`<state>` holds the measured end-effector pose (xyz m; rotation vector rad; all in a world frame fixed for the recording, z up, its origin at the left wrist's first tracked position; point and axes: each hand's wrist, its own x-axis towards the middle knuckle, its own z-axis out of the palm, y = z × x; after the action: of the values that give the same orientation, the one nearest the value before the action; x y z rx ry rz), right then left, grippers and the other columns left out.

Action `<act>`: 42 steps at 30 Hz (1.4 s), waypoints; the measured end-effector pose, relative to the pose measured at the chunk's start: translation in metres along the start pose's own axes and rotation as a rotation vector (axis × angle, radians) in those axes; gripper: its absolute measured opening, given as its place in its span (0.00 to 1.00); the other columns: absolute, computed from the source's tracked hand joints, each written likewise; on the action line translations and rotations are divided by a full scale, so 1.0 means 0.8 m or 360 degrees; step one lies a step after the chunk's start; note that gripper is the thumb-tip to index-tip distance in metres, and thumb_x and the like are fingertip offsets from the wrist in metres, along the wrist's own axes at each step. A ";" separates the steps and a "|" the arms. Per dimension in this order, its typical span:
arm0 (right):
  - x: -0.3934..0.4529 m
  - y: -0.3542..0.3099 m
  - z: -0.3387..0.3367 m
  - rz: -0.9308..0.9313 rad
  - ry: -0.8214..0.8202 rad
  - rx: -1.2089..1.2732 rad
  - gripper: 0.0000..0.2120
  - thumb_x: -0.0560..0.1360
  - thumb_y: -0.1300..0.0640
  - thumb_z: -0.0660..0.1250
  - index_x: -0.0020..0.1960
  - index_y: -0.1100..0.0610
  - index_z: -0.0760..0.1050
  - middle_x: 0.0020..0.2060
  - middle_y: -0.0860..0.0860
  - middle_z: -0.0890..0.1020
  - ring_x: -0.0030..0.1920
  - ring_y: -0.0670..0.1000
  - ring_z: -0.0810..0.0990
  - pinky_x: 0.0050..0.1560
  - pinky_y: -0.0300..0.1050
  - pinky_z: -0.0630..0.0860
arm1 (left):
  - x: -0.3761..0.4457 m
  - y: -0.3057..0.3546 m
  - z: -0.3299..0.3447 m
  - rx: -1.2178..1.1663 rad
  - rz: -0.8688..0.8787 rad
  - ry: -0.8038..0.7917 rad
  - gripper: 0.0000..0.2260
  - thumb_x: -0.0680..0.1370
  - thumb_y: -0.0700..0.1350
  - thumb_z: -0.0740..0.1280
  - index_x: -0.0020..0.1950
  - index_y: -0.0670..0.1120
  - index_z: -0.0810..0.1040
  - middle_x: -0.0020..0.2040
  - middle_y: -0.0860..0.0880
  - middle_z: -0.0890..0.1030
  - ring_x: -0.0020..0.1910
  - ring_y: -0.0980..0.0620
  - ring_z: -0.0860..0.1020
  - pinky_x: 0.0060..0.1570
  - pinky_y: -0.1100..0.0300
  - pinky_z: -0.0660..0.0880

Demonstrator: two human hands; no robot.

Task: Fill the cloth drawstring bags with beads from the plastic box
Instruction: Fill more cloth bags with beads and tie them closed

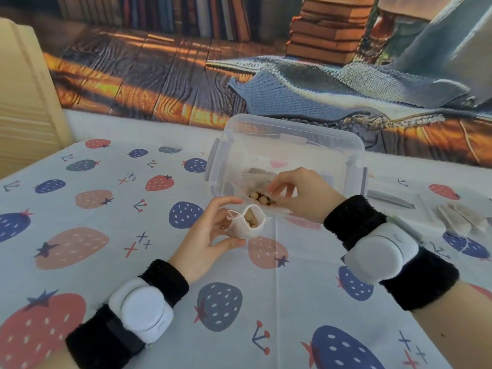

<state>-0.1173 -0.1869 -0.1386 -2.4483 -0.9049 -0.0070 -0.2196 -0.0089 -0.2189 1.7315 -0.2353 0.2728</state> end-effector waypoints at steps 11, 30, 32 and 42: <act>0.040 0.010 0.032 -0.0075 -0.0445 -0.0132 0.10 0.76 0.64 0.62 0.55 0.61 0.78 0.55 0.54 0.77 0.51 0.53 0.74 0.58 0.44 0.71 | 0.001 -0.003 0.000 0.0019 0.0016 -0.0022 0.26 0.70 0.31 0.71 0.62 0.50 0.68 0.48 0.48 0.80 0.51 0.51 0.79 0.57 0.63 0.72; 0.048 0.019 0.047 -0.0075 -0.0114 -0.0709 0.24 0.71 0.62 0.66 0.66 0.57 0.66 0.66 0.54 0.67 0.65 0.57 0.67 0.63 0.53 0.70 | 0.004 -0.009 -0.003 0.0089 -0.0041 0.0058 0.25 0.71 0.32 0.71 0.62 0.52 0.69 0.50 0.50 0.80 0.50 0.56 0.78 0.53 0.67 0.72; 0.048 0.020 0.044 -0.0075 -0.0167 -0.0731 0.26 0.72 0.62 0.65 0.69 0.57 0.64 0.69 0.54 0.65 0.68 0.58 0.63 0.67 0.51 0.65 | 0.004 -0.009 -0.003 0.0100 -0.0041 0.0064 0.25 0.71 0.32 0.71 0.62 0.52 0.69 0.51 0.50 0.80 0.50 0.57 0.78 0.53 0.67 0.72; 0.061 0.041 0.055 -0.0078 -0.0344 -0.0548 0.05 0.77 0.61 0.58 0.49 0.52 0.70 0.42 0.45 0.70 0.46 0.48 0.67 0.51 0.38 0.63 | 0.004 -0.015 -0.005 0.0123 -0.0052 0.0049 0.22 0.71 0.33 0.72 0.60 0.49 0.70 0.53 0.47 0.80 0.52 0.53 0.78 0.55 0.61 0.73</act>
<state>-0.0672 -0.1574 -0.1836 -2.7840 -1.1374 0.0940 -0.2129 -0.0027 -0.2282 1.8046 -0.1757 0.2880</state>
